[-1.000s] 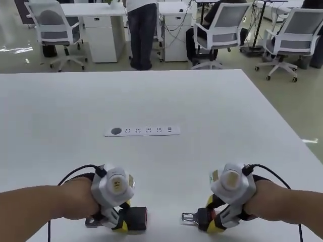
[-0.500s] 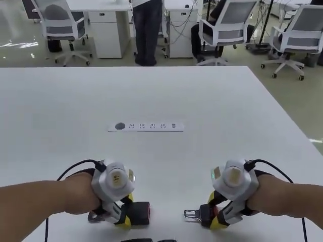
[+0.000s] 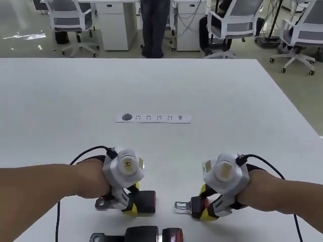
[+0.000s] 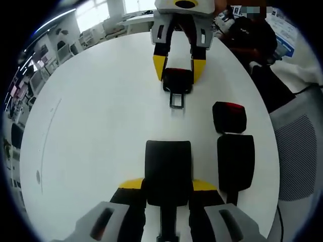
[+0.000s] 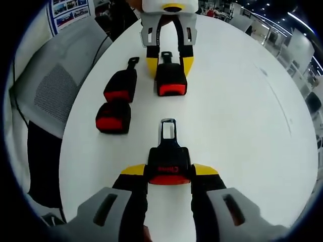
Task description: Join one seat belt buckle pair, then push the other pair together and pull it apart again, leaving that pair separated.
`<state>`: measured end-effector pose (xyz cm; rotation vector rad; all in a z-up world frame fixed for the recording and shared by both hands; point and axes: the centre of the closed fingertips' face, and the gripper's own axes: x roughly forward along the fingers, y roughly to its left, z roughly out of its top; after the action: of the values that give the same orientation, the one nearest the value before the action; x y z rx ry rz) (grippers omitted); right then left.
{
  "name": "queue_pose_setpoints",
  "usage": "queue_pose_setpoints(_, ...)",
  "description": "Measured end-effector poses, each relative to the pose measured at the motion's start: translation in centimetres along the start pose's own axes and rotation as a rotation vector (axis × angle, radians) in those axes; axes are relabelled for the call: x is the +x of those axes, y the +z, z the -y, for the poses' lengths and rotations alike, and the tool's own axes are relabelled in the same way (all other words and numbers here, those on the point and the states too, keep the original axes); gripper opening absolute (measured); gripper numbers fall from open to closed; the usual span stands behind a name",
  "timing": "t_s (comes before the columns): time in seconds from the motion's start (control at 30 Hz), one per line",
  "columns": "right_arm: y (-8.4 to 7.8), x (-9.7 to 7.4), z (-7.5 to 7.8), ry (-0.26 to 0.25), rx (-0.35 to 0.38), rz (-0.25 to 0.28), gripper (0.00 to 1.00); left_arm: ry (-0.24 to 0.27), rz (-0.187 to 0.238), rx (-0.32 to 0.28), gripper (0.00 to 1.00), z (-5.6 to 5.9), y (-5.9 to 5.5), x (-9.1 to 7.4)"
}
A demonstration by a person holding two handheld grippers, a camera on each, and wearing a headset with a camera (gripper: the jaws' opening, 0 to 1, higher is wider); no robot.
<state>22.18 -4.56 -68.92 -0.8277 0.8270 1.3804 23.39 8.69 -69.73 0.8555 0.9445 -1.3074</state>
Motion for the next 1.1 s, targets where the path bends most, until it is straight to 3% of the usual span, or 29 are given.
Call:
queue_pose_setpoints(0.37,3.8,1.9,0.2,-0.024,-0.028,0.018,0.31,-0.001,-0.003,0.012,0.33,0.0,-0.1,-0.1)
queue_pose_setpoints(0.8,4.9,2.0,0.7,-0.051,-0.104,-0.001,0.31,-0.007,-0.012,0.026,0.33,-0.2,0.0,-0.1)
queue_pose_setpoints(1.1,5.0,2.5,0.9,-0.005,-0.003,0.061,0.3,-0.009,0.002,0.039,0.32,0.0,0.3,-0.2)
